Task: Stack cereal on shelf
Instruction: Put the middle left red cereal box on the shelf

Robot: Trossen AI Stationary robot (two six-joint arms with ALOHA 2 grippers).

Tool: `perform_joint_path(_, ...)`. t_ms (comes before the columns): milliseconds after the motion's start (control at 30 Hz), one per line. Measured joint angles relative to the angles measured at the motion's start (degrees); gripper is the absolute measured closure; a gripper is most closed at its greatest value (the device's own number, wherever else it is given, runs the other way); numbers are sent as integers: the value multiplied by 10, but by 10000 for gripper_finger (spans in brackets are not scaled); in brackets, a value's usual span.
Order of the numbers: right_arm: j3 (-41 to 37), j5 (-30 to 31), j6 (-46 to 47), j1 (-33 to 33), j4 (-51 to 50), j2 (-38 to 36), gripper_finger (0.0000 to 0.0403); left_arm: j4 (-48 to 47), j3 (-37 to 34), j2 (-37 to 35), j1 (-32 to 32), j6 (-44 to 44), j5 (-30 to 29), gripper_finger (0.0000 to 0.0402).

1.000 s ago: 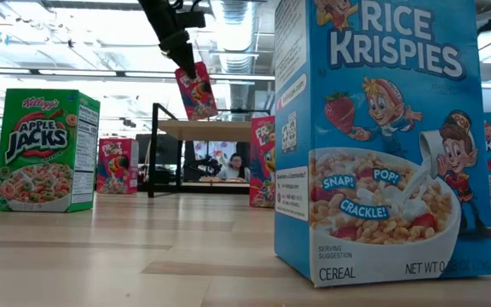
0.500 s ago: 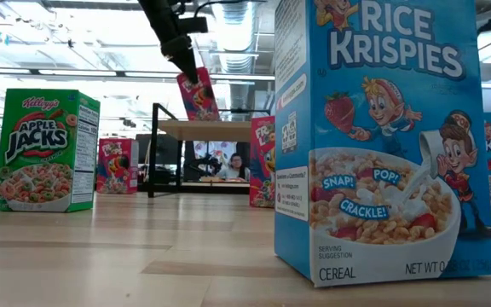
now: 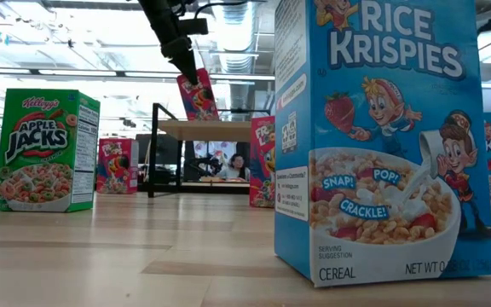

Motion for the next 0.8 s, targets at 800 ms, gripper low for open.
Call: perform_joint_path(800, 0, 0, 2, 0, 0, 0, 137, 0, 0, 0, 0, -23, -1, 221)
